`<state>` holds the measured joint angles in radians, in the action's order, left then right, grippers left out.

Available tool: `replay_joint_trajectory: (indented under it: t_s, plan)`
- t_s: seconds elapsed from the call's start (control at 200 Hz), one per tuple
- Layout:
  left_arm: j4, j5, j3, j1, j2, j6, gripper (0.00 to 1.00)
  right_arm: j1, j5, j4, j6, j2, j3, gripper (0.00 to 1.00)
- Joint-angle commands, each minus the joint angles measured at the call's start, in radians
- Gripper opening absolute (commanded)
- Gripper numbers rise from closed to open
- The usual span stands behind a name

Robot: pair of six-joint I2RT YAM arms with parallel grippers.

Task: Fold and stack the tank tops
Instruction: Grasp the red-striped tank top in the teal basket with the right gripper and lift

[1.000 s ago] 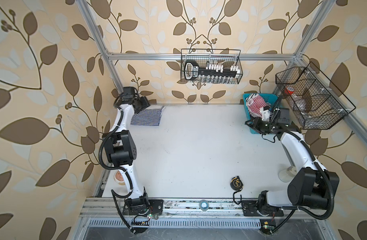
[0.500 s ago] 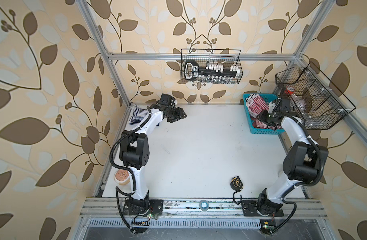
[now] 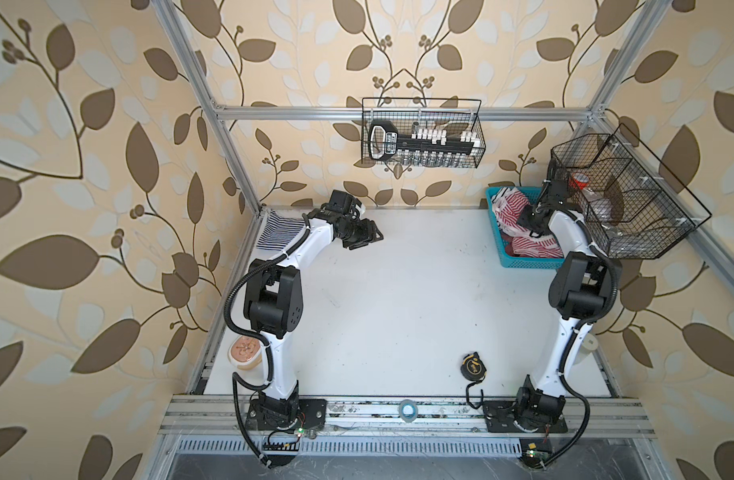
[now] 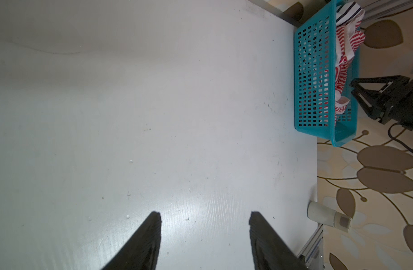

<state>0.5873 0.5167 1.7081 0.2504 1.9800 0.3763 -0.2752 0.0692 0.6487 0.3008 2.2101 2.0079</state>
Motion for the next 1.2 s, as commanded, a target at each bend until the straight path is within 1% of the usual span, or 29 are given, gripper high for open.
replay_joint_trajectory:
  t_s: [0.0, 0.17, 0.235, 0.26, 0.29, 0.34, 0.405, 0.425, 0.605, 0.855, 0.945, 1.085, 1.195]
  plan:
    - [0.032, 0.018, 0.037, 0.002, 0.009, -0.013, 0.61, -0.013, 0.080, 0.109, -0.018, 0.069, 0.070, 0.53]
    - [0.043, 0.026, 0.047, 0.004, 0.032, -0.014, 0.61, -0.016, 0.075, 0.148, -0.026, 0.145, 0.121, 0.53]
    - [0.048, 0.028, 0.052, 0.005, 0.038, -0.017, 0.60, -0.016, 0.062, 0.147, -0.027, 0.155, 0.114, 0.49]
    - [0.049, 0.028, 0.054, 0.004, 0.038, -0.016, 0.60, -0.016, 0.059, 0.146, -0.028, 0.156, 0.109, 0.46]
    - [0.051, 0.029, 0.055, 0.004, 0.040, -0.017, 0.60, -0.016, 0.056, 0.143, -0.028, 0.157, 0.105, 0.39]
    - [0.052, 0.029, 0.057, 0.005, 0.040, -0.018, 0.60, -0.016, 0.051, 0.137, -0.028, 0.153, 0.096, 0.26]
    - [0.056, 0.029, 0.058, 0.006, 0.040, -0.019, 0.60, -0.016, 0.045, 0.132, -0.028, 0.139, 0.084, 0.04]
    - [0.056, 0.030, 0.058, 0.006, 0.039, -0.019, 0.59, -0.016, 0.041, 0.126, -0.027, 0.130, 0.076, 0.00]
    - [0.055, 0.032, 0.058, 0.006, 0.027, -0.021, 0.59, -0.008, -0.001, 0.028, -0.022, -0.020, -0.057, 0.00]
    - [0.045, 0.037, 0.030, 0.011, -0.013, -0.023, 0.57, 0.051, -0.039, -0.077, -0.043, -0.305, -0.211, 0.00]
    - [0.038, 0.036, 0.018, 0.012, -0.029, -0.021, 0.56, 0.062, -0.070, -0.099, -0.039, -0.390, -0.228, 0.00]
    - [0.032, 0.039, 0.008, 0.013, -0.051, -0.017, 0.55, 0.077, -0.142, -0.091, -0.038, -0.490, -0.210, 0.00]
    - [0.031, 0.044, 0.004, 0.015, -0.067, -0.015, 0.54, 0.110, -0.150, -0.071, -0.059, -0.558, -0.194, 0.00]
